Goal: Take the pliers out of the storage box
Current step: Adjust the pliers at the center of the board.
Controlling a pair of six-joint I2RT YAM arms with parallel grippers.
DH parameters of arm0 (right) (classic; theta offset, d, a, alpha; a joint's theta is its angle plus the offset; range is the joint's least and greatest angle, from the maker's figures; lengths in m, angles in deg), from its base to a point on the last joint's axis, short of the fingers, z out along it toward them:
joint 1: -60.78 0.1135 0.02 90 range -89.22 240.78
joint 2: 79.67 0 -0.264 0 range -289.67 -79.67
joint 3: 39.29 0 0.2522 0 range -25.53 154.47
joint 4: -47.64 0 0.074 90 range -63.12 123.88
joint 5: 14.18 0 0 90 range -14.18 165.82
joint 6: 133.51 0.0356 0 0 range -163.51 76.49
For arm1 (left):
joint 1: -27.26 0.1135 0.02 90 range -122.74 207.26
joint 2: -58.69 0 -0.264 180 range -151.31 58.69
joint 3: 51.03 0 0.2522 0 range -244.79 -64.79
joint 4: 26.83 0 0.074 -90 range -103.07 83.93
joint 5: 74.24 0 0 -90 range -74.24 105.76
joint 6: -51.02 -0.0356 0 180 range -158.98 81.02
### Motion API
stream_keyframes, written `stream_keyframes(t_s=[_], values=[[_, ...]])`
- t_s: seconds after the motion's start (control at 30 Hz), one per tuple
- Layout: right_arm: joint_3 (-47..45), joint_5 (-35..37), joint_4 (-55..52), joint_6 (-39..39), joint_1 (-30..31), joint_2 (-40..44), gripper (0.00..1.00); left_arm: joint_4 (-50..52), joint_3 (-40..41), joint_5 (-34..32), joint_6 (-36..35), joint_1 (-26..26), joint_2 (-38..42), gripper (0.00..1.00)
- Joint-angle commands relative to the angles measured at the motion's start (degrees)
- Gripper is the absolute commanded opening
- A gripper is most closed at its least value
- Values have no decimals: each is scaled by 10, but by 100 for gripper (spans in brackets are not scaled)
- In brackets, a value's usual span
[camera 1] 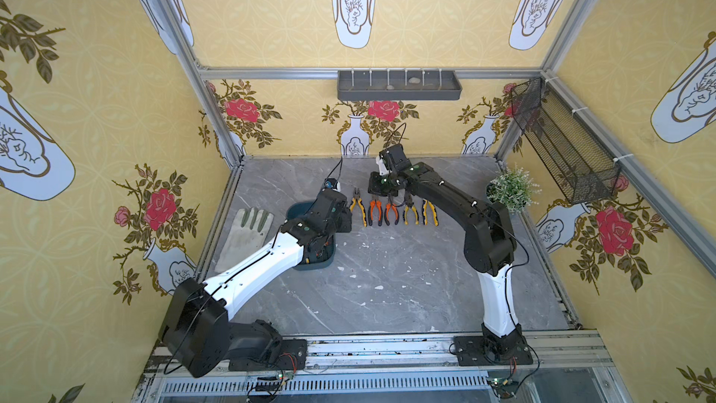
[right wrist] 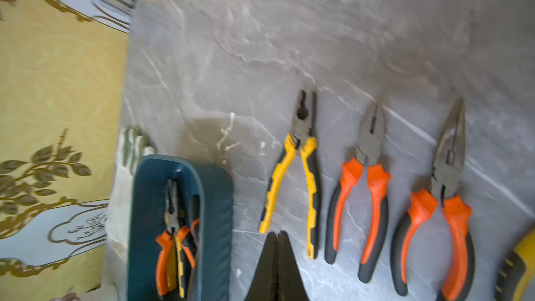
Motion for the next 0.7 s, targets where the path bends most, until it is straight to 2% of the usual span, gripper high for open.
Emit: stream_keyframes(t_s=[0.0,0.2,0.37,0.67], values=[[-15,2,31,10,11,-2,1,24,-34,56,25,21,-61,0],[17,16,24,14,23,-37,0,3,-81,90,34,61,-152,0],[48,58,-20,29,23,-71,0,12,-119,113,37,81,-213,0],[52,49,-21,27,21,-100,0,14,-132,111,38,91,-269,0]])
